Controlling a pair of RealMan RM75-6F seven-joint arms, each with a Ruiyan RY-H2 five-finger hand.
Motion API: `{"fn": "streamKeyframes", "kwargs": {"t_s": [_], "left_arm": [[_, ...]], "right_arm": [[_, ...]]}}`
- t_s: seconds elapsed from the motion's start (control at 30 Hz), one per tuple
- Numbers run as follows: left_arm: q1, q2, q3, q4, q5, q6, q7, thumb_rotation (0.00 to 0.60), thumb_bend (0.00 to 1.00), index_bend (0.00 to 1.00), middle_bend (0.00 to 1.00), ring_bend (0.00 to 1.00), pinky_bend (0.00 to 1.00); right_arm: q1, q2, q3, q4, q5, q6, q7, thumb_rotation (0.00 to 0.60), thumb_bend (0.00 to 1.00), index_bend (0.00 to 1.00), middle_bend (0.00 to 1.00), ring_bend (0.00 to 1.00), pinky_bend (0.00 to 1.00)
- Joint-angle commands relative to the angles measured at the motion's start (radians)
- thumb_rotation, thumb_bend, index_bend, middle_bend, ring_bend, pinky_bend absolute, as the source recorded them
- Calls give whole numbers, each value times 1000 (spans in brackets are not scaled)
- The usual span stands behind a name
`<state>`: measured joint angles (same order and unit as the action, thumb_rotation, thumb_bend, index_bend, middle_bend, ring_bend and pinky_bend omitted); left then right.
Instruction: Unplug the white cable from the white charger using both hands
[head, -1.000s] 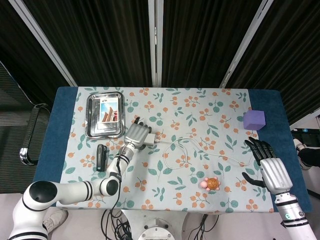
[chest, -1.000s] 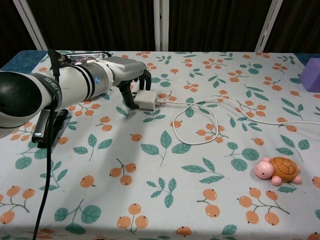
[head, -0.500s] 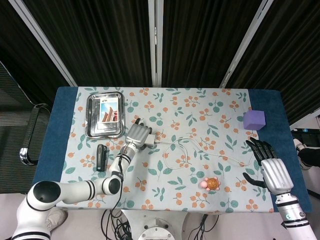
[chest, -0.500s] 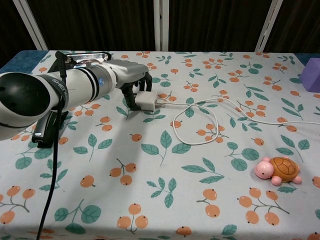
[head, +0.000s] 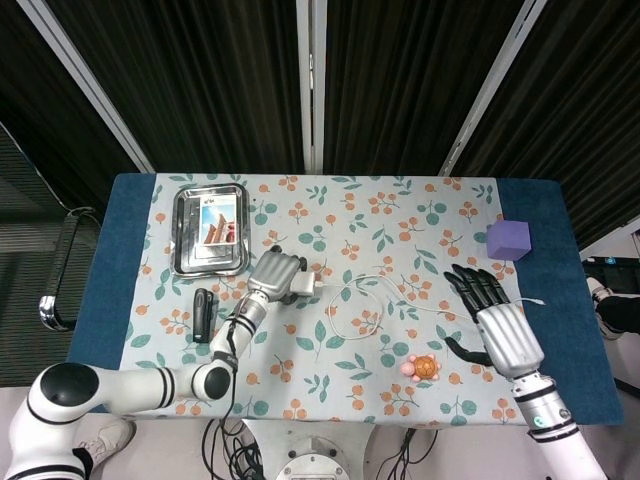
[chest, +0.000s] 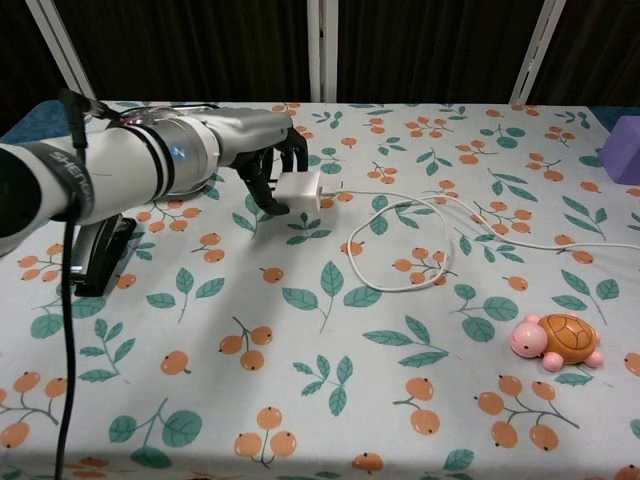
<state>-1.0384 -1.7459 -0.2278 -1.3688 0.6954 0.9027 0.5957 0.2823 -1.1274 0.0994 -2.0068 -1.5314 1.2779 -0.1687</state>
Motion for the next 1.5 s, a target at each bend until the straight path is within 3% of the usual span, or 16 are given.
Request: {"fn": "streamKeyframes", "kwargs": {"t_s": [0.03,0.3,0.5,0.73,0.97,1.5], "left_arm": [[67,100,8,-164,73,102,-35,600,440,567,563,422,202],[119,173,37,-324,119,205,0,600,437,567,560,421,196],[126,176,46,-359,127,220,20,600,437,568,559,421,196],[118,160,40,-377,114,229,52,600,438,568,559,421,196],[111,155,32,-396,96,239,76,600,438,567,558,421,196],[92,137,16,-427,79,262,119,600,440,568,557,421,199]], "right_arm": [[85,-86,60,-70,118,-90,-116,600,198,7,43,0,0],[259,-309,169,-32,460,-165,-330,600,229,164,125,0,0],[348,-431,208,41,603,-139,-413,600,265,282,168,0,0],[417,-517,244,108,704,-101,-445,600,283,386,208,0,0],[465,-567,263,154,786,-98,-444,600,282,410,212,0,0],[515,-629,266,207,816,-77,-406,600,292,474,231,0,0]]}}
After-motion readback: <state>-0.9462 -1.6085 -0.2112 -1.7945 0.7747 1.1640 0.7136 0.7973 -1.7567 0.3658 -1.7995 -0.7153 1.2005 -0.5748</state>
